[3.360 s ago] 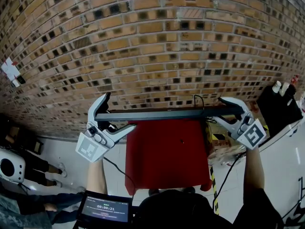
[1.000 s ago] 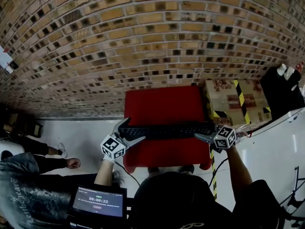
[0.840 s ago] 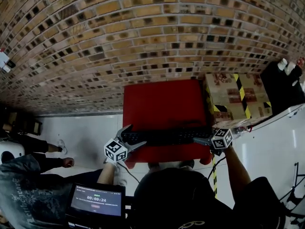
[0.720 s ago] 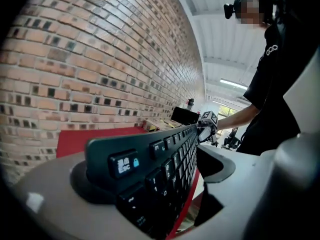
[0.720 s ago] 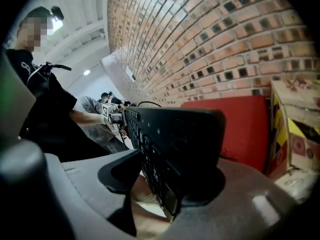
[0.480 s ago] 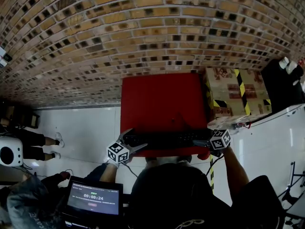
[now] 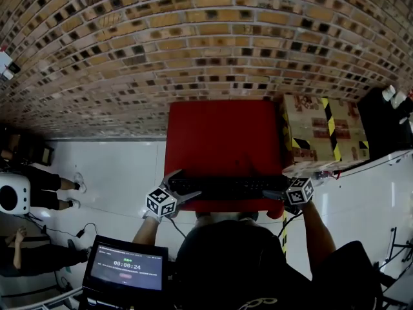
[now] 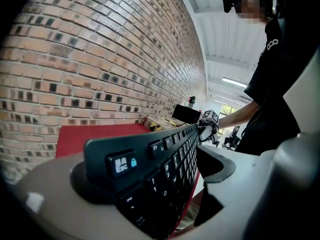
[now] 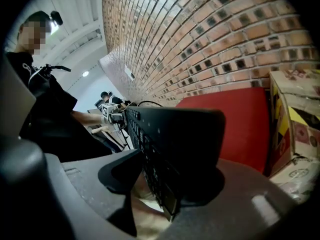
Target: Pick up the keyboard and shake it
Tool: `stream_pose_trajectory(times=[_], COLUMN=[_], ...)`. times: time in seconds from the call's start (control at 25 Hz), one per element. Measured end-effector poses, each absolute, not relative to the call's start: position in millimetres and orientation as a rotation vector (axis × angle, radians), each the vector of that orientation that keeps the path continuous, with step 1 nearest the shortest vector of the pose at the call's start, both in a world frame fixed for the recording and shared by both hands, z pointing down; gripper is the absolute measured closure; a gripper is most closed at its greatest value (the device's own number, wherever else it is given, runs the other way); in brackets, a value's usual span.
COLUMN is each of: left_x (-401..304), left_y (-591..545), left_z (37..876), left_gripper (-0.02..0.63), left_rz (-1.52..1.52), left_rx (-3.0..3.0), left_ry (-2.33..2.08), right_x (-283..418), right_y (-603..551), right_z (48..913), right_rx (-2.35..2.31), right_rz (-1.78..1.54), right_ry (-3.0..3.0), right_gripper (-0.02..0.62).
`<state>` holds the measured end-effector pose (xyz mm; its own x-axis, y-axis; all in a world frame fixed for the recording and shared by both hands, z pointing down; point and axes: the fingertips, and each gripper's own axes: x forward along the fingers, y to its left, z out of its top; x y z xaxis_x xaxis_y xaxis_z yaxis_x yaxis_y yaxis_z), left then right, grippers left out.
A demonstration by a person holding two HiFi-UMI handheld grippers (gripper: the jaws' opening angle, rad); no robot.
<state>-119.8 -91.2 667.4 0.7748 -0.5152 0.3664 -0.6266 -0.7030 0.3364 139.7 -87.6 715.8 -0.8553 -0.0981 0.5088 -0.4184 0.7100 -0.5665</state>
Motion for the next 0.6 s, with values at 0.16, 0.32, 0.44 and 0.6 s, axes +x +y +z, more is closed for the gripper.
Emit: stream_pose_trajectory(times=[0.16, 0.32, 0.44, 0.6], left_x=[-120.5, -120.9, -120.8, -121.7], left_y=[-91.5, -91.0, -92.0, -92.5], left_z=[666.4, 665.9, 665.7, 666.6], left_gripper=[0.103, 0.103, 0.103, 0.103], left_rz=[0.342, 0.342, 0.340, 0.341], left_rx=[2.521, 2.517, 2.517, 2.517], left_ry=[-0.862, -0.866, -0.868, -0.869], right_x=[138.8, 138.4, 138.3, 137.7], right_y=[-88.2, -87.4, -89.1, -89.7], right_z=[714.9, 714.6, 713.7, 714.8], right_rx=[0.397, 0.389, 0.387, 0.390], right_rz=[0.974, 0.978, 0.976, 0.972], right_ry=[-2.468, -2.467, -2.468, -2.468], right_gripper=[0.376, 0.377, 0.376, 0.376])
